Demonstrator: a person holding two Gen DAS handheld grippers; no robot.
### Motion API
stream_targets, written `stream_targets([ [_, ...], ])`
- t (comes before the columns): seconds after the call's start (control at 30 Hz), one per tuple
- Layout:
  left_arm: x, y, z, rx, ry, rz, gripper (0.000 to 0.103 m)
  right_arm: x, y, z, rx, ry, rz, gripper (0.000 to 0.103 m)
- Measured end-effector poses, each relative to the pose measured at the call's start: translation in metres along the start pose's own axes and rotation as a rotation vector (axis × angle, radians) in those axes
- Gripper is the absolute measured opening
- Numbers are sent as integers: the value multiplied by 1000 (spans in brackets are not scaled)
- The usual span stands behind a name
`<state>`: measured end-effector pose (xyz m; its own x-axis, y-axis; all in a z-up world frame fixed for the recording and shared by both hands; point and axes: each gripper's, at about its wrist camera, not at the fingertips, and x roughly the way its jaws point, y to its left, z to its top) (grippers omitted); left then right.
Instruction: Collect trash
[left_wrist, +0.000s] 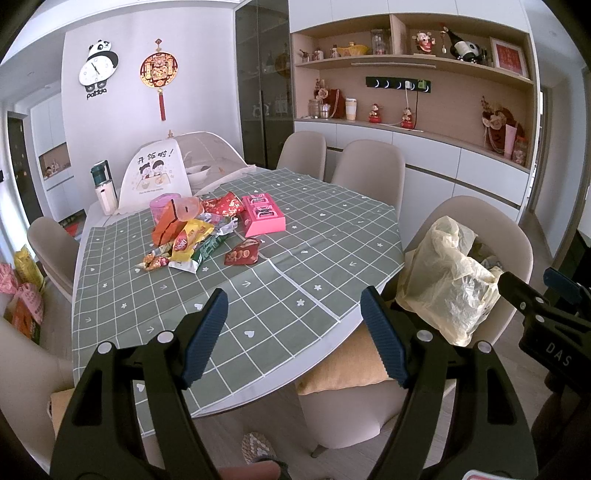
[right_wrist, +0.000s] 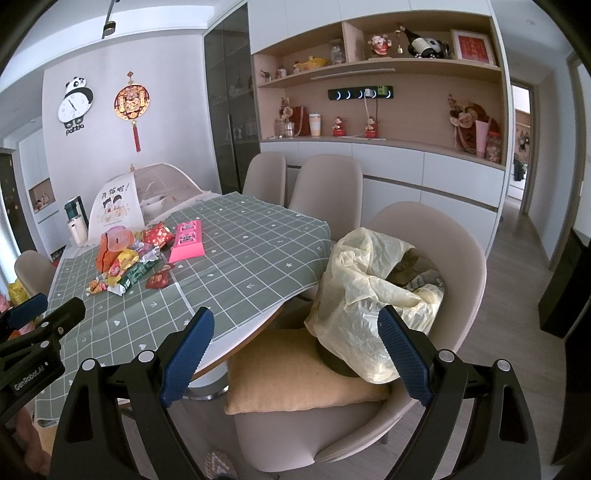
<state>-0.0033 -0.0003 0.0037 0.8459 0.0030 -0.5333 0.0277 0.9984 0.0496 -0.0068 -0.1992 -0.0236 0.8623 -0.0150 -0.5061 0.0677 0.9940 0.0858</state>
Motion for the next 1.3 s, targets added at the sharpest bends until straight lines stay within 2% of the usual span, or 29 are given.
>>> stream_targets([
  [0.93,8,-7,2,-2,18,-16,71,1,-6,3,8,3,-3,87],
  [1.03,12,2,4,-5,27,-11,70,6,-7,4,7,14,7,87],
  [1.1,15,10,5,-23,32,-17,66,14,-4,3,5,25,18,87],
  [1.2,24,30,4,-81,64,-28,66,27,5,5,3,45,49,87],
  [1.3,33,54,1,-131,92,3,66,43,26,9,-32,69,90,87],
])
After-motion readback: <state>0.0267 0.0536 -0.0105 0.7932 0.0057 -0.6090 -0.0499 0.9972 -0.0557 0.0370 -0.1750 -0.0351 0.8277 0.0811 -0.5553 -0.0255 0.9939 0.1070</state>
